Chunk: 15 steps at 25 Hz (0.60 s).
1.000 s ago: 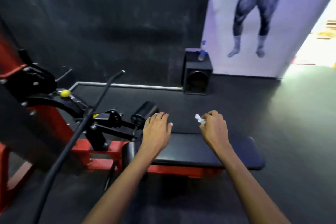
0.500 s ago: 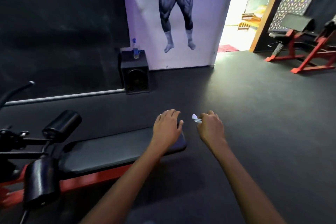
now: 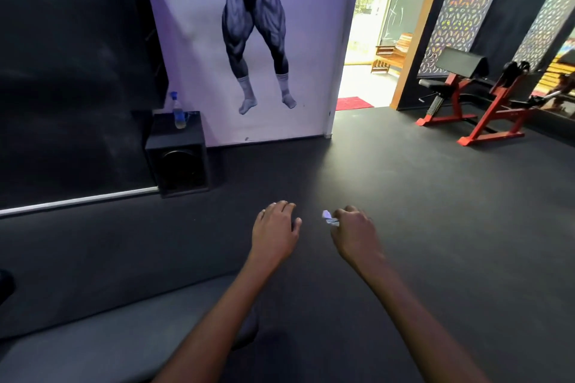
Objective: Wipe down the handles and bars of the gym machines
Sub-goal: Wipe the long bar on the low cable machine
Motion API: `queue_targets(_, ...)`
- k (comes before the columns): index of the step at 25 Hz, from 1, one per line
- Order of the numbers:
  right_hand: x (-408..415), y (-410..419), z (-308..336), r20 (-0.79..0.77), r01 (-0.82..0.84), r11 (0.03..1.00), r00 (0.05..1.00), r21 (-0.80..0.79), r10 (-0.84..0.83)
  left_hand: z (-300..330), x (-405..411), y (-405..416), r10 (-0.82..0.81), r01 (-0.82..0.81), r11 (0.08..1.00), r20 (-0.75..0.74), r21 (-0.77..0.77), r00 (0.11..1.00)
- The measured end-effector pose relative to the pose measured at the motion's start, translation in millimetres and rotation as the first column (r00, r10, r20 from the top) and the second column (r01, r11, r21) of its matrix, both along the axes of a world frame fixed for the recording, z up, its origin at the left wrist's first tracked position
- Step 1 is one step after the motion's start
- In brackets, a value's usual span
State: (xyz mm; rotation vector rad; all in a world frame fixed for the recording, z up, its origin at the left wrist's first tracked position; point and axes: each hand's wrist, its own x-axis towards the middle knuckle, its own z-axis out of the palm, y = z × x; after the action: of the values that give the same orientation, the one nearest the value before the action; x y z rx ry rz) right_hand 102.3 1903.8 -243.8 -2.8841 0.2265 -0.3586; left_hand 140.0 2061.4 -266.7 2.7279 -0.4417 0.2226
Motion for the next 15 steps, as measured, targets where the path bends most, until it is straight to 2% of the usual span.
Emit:
queue_targets(4, 106, -51, 11, 0.014, -0.035, 0.999, 0.999, 0.002, 0.035, 9, 97, -49, 0.038, -0.038, 0.999, -0.016, -0.005, 0.999)
queue_targets(8, 225, -70, -5, -0.009, -0.124, 0.992, 0.992, 0.015, 0.124, -2, 195, -70, 0.111, -0.11, 0.993, -0.031, 0.036, 0.993)
queue_targets(12, 356, -72, -14, -0.03, -0.305, 0.952, 0.952, 0.001, 0.305, -11, 304, -74, 0.249, -0.246, 0.965, -0.02, 0.095, 0.968)
queue_targets(15, 439, -60, -15, -0.07, -0.453, 0.891, 0.889, -0.006, 0.452, -12, 362, -65, 0.399, -0.394, 0.913, -0.033, 0.106, 0.916)
